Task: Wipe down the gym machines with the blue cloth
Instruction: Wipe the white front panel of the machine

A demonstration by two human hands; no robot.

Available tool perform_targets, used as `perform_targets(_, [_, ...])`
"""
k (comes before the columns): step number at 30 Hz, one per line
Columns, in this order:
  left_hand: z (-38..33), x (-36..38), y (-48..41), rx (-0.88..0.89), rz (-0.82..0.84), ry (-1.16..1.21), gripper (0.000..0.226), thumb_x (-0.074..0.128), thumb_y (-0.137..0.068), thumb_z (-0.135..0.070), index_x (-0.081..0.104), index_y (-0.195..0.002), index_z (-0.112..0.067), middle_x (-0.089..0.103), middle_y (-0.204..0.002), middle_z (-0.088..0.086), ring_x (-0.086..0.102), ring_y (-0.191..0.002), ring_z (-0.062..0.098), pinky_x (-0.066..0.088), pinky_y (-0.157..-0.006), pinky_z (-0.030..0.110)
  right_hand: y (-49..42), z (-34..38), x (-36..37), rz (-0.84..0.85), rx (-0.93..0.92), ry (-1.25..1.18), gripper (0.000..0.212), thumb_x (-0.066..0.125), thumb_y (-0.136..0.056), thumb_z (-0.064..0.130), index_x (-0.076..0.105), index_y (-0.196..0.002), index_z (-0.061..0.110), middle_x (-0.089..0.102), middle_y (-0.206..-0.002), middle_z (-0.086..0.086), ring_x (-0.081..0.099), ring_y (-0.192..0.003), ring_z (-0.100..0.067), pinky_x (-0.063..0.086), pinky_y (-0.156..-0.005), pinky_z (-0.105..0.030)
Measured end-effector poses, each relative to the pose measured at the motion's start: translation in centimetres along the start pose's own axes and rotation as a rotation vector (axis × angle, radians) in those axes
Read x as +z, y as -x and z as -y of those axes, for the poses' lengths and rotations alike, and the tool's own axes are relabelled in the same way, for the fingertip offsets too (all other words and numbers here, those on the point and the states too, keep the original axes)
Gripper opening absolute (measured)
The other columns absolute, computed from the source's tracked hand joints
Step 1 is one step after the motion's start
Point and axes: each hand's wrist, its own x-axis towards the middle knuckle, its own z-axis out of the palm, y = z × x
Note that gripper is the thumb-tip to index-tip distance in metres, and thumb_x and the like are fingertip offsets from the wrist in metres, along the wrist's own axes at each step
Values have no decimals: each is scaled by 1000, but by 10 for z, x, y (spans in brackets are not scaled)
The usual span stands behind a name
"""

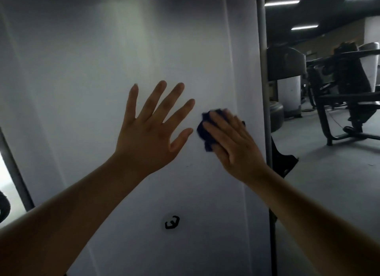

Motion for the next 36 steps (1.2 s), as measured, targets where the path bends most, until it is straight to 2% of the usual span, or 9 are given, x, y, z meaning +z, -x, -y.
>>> perform_targets(4, [-3, 8, 1, -13, -29, -10, 67, 39, -114, -61, 29, -173, -30, 16, -183, 5, 13, -169, 31, 14, -128, 74, -36, -17, -13, -230, 623, -169, 54, 34, -120, 34, 22, -172, 33, 16, -180, 13, 5, -168, -10, 12, -137, -50])
perform_targets(10, [-4, 12, 2, -13, -28, -17, 68, 41, -113, -61, 30, -173, -29, 16, -182, 6, 13, -169, 33, 13, -128, 75, -41, -22, -10, -139, 269, -139, 55, 43, -118, 22, 28, -171, 25, 17, -179, 13, 10, -168, -15, 17, -136, -54])
perform_targets(15, [-5, 12, 1, -15, -29, -23, 69, 44, -113, -60, 31, -172, -29, 17, -182, 6, 14, -169, 33, 15, -127, 76, -62, -57, -18, -411, 807, -388, 51, 40, -115, 40, 40, -165, 36, 39, -170, 14, 34, -158, -7, 30, -132, -46])
perform_targets(20, [-5, 12, 3, -13, -26, -22, 69, 42, -113, -60, 30, -173, -28, 16, -182, 6, 14, -169, 34, 14, -127, 76, -39, -32, -11, -198, 379, -196, 52, 38, -120, 28, 29, -171, 28, 23, -178, 15, 12, -167, -9, 14, -137, -50])
perform_targets(24, [-6, 11, 3, -23, -46, -20, 68, 45, -113, -59, 34, -172, -27, 21, -181, 7, 18, -168, 34, 16, -127, 76, -38, -62, -10, -412, 905, -364, 57, 35, -111, 53, 35, -167, 39, 39, -171, 12, 35, -157, -9, 30, -131, -49])
perform_targets(25, [-6, 11, 3, -22, -47, -20, 68, 45, -112, -59, 34, -172, -27, 21, -181, 7, 18, -168, 34, 16, -127, 76, -37, -57, -9, -406, 922, -369, 58, 33, -111, 55, 35, -167, 39, 38, -172, 12, 33, -158, -9, 28, -131, -48])
perform_targets(30, [-8, 12, 4, -19, -60, -26, 68, 46, -112, -58, 33, -172, -27, 22, -181, 6, 18, -168, 34, 17, -127, 76, -13, -25, -2, -226, 494, -234, 52, 36, -120, 29, 27, -171, 34, 18, -177, 22, 10, -166, -5, 11, -136, -49])
perform_targets(34, [-7, 11, 3, -22, -73, -28, 68, 48, -112, -57, 35, -171, -27, 23, -181, 6, 20, -168, 34, 18, -126, 76, -6, -59, 1, -409, 996, -386, 54, 36, -113, 48, 31, -167, 45, 34, -173, 15, 31, -161, -17, 26, -132, -53])
perform_targets(36, [-9, 12, 3, -20, -75, -28, 68, 48, -112, -57, 35, -171, -27, 23, -181, 6, 20, -168, 34, 18, -126, 76, -6, -50, 3, -389, 1014, -387, 53, 35, -114, 45, 32, -167, 42, 32, -175, 13, 26, -163, -18, 22, -134, -52])
